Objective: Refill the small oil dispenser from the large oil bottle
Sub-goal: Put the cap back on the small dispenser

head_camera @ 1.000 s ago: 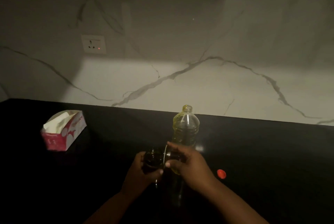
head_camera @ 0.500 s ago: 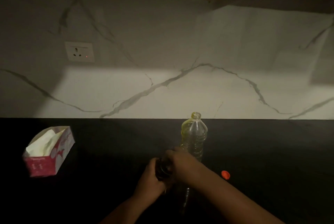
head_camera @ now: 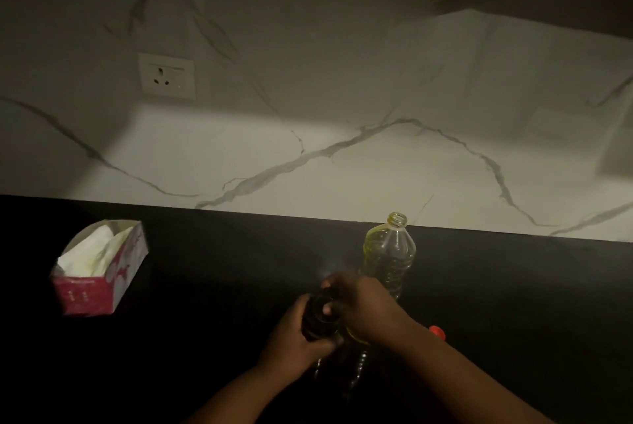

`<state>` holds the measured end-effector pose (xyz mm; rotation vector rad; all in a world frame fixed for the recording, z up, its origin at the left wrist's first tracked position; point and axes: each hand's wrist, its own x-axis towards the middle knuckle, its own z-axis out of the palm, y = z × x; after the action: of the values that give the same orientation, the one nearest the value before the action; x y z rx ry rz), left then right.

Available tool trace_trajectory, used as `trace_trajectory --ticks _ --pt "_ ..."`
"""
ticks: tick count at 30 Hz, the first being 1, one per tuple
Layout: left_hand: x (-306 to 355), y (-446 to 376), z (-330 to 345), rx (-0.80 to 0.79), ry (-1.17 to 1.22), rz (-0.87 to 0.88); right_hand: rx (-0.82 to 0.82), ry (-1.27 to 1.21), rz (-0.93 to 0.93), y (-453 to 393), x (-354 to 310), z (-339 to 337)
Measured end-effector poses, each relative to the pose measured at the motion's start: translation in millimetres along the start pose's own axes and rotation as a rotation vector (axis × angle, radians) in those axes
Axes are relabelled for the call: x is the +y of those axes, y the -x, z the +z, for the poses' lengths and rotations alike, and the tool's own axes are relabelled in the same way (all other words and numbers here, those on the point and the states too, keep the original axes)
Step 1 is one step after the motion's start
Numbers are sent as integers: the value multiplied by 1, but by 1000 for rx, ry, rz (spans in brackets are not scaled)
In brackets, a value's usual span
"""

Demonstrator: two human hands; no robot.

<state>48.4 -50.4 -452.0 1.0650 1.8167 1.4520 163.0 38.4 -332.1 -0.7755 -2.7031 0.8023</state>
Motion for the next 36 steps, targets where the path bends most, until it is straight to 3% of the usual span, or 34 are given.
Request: trace_trajectory --ticks 15,20,25,27,30,32,36 --pt "12 7 -12 -54 -11 13 55 137 -126 -5 0 20" --pt "16 5 -20 -71 -120 -44 54 33 -107 6 6 16" --pt "53 11 -26 -23 -386 -58 305 -269 -44 51 27 -6" --pt "80 12 -25 33 -433 31 418 -346 -38 70 43 -15" --pt "116 4 -8 60 -421 211 531 -374 82 87 78 -24" --pt "133 -5 9 8 -282 231 555 -373 210 91 109 -26" --pt "156 -22 41 -29 -13 119 391 -251 481 87 170 -26"
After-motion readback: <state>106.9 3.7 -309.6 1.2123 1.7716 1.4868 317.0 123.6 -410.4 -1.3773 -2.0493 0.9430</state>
